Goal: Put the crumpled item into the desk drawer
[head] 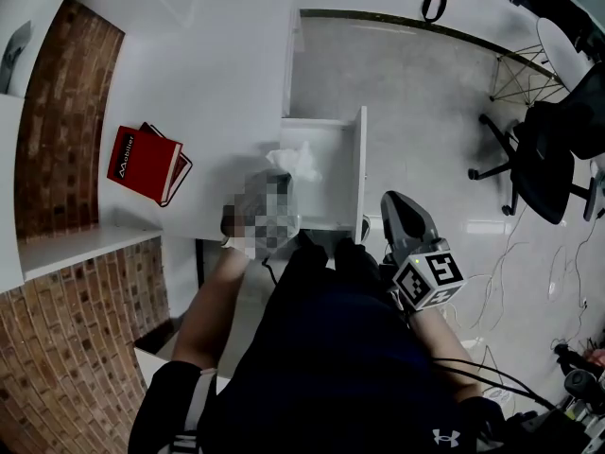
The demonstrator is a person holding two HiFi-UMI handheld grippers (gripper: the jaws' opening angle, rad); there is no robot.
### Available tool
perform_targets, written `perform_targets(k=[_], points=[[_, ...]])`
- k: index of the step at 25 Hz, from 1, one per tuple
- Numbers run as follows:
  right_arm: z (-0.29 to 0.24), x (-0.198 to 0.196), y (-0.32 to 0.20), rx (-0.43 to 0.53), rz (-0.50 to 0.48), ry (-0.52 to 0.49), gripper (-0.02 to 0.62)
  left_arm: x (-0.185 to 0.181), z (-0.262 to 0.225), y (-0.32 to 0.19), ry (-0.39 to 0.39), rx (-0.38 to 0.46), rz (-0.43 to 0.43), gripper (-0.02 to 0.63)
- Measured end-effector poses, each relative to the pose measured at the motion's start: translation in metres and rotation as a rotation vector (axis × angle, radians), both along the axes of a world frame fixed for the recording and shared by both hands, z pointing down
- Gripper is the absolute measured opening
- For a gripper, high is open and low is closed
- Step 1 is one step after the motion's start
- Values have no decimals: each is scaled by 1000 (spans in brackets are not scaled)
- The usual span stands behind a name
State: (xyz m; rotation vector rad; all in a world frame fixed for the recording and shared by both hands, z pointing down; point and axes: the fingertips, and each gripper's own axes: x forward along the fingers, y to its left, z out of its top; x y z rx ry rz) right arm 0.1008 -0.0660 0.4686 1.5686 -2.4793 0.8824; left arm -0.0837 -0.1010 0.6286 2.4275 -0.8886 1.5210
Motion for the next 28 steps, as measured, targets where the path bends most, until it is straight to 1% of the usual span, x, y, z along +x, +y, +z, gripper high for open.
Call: perform_targets(k=[7, 11, 20, 28], points=[[8, 28, 9, -16, 48, -13, 3, 43, 4, -12, -3, 11, 60, 2], [14, 42, 11, -34, 72, -19, 3, 59, 19, -19, -18, -1, 69, 2], [33, 65, 9, -84, 95, -22, 3, 74, 65, -34, -61, -34, 32, 2], [57, 71, 4, -143, 98, -17, 3, 83, 111, -46, -49, -91, -43, 2]])
